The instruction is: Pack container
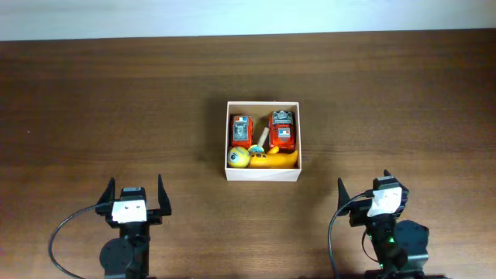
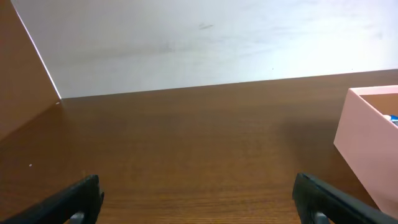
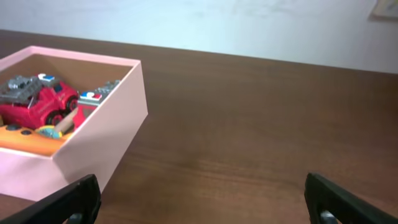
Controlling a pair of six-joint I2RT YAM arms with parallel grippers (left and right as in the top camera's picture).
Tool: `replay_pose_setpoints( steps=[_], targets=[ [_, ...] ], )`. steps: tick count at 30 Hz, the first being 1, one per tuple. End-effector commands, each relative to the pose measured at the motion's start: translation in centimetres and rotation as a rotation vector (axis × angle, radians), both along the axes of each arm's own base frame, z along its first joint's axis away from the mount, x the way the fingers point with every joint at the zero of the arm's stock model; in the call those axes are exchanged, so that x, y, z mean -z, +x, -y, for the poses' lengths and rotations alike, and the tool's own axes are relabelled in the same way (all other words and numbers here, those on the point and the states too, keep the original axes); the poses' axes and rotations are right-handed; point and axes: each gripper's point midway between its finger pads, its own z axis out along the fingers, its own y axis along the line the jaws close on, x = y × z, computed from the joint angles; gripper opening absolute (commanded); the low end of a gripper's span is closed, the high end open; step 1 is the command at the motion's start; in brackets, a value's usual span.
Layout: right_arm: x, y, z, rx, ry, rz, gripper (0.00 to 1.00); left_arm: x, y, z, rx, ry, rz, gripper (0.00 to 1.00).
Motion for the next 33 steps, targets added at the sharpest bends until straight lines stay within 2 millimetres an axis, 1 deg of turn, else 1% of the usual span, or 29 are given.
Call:
replay_pose_setpoints(
  steps=[1, 9, 19, 25, 33],
  targets=[
    [1.1, 0.0, -0.1, -0.010, 0.005, -0.014, 0.99, 0.0, 0.0, 0.0, 0.002, 0.009, 0.002, 0.99],
    [1.2, 0.0, -0.1, -0.004, 0.003, -0.014, 0.99, 0.0, 0.0, 0.0, 0.003, 0.009, 0.002, 0.99],
    [-0.3, -0.2, -0.1, -0.005, 0.005, 0.053, 0.99, 0.0, 0.0, 0.0, 0.002, 0.009, 0.002, 0.99],
    [-0.3, -0.2, -0.5, -0.025, 0.010, 0.053, 0.99, 0.0, 0.0, 0.0, 0.002, 0.009, 0.002, 0.99],
    [-0.3, -0.2, -0.5, -0.025, 0.010, 0.053, 0.98, 0.0, 0.0, 0.0, 0.002, 0.009, 0.002, 0.99]
  ],
)
